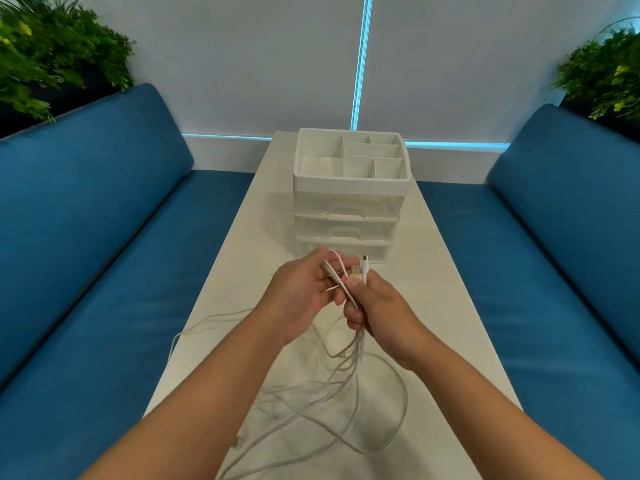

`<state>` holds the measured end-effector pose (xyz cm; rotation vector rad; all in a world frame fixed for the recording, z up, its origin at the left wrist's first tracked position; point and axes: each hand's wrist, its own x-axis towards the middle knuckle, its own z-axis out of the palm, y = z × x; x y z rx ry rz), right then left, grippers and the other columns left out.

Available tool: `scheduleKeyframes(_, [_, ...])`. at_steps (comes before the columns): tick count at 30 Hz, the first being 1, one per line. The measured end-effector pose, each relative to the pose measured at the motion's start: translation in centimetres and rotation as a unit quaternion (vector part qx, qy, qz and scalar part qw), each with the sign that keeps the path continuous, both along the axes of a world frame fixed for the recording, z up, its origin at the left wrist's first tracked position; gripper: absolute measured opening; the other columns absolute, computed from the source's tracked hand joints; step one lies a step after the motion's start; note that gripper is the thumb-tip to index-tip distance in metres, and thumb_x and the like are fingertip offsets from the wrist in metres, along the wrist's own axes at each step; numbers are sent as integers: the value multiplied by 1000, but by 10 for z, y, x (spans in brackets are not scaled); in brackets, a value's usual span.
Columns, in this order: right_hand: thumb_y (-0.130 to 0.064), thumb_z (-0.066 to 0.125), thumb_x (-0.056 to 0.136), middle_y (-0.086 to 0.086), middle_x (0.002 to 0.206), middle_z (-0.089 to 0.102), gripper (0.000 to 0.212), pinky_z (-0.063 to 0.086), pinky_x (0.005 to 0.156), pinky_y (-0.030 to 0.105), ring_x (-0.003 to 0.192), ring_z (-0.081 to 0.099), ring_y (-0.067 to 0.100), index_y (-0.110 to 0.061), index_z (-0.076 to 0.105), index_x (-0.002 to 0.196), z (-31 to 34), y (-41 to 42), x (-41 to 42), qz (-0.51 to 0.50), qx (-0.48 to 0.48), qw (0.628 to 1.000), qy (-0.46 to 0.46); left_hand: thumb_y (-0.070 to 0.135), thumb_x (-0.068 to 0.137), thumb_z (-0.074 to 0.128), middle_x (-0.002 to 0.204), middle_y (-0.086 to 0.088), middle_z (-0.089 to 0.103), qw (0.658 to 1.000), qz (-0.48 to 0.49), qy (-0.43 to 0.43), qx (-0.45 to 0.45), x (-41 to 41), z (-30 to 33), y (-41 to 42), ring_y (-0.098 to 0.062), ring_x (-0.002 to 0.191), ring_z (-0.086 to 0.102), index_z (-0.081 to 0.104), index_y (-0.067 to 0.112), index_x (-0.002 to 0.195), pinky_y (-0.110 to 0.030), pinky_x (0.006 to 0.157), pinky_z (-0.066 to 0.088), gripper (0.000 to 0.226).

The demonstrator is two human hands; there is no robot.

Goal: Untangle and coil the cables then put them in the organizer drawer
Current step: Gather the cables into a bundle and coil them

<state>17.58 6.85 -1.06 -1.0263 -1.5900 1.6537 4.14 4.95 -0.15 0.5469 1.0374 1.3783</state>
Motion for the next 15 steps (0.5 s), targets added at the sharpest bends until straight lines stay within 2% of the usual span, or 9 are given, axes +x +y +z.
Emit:
scheduleKeyframes(1, [-21,35,105,4,78,61,21,41,55,22,53,45,8,-13,54,106,-2,-3,-1,-3,27,999,-26,27,105,40,103,-15,75,1000,16,22,-13,5,1,2,-25,60,48,59,-1,106,-27,52,48,33])
scheduleKeyframes(2, [-23,34,105,7,81,64,22,44,56,21,55,49,8,-14,55,108,-4,-5,-1,-9,52,997,-47,23,107,37,101,-14,76,999,27,43,-20,8,2,3,-27,63,48,58,-1,105,-27,51,48,32])
scheduleKeyframes(4, [-22,33,105,13,87,69,24,50,59,20,58,59,9,-14,56,110,-9,-7,-1,-45,75,994,-68,19,107,35,99,-12,76,992,34,117,-13,12,-3,0,-31,77,58,58,-1,105,-34,67,53,31])
scheduleKeyframes(6, [-22,33,105,14,89,69,26,56,63,23,66,66,12,-8,54,108,-12,-8,1,-100,61,991,-67,18,106,35,98,-11,75,976,31,214,6,14,-10,-6,-26,83,68,60,3,100,-38,82,55,30])
scheduleKeyframes(8, [-23,33,105,12,91,69,27,59,71,31,78,68,19,-5,53,101,-14,-8,2,-129,55,988,-70,21,107,34,93,-2,75,948,27,316,30,18,-12,-13,-17,84,72,62,9,96,-35,85,57,32])
scheduleKeyframes(10, [-22,34,105,10,91,67,28,58,77,36,82,66,22,-14,55,89,-10,-10,0,-131,86,982,-109,25,107,34,91,1,73,914,23,402,50,23,-15,-19,-11,84,69,64,14,96,-31,84,55,34])
scheduleKeyframes(12, [-21,34,104,10,94,63,29,55,81,37,86,63,24,-19,54,85,-3,-9,-2,-145,118,975,-117,28,107,34,90,1,69,896,31,438,60,25,-20,-23,-10,84,64,63,16,94,-27,81,52,34])
scheduleKeyframes(15, [-26,33,104,-7,102,60,25,46,85,27,100,58,14,-17,56,106,8,-2,-2,-158,97,978,-100,29,107,33,79,2,63,901,13,428,78,30,-24,-31,-6,71,58,58,13,88,-22,72,48,35])
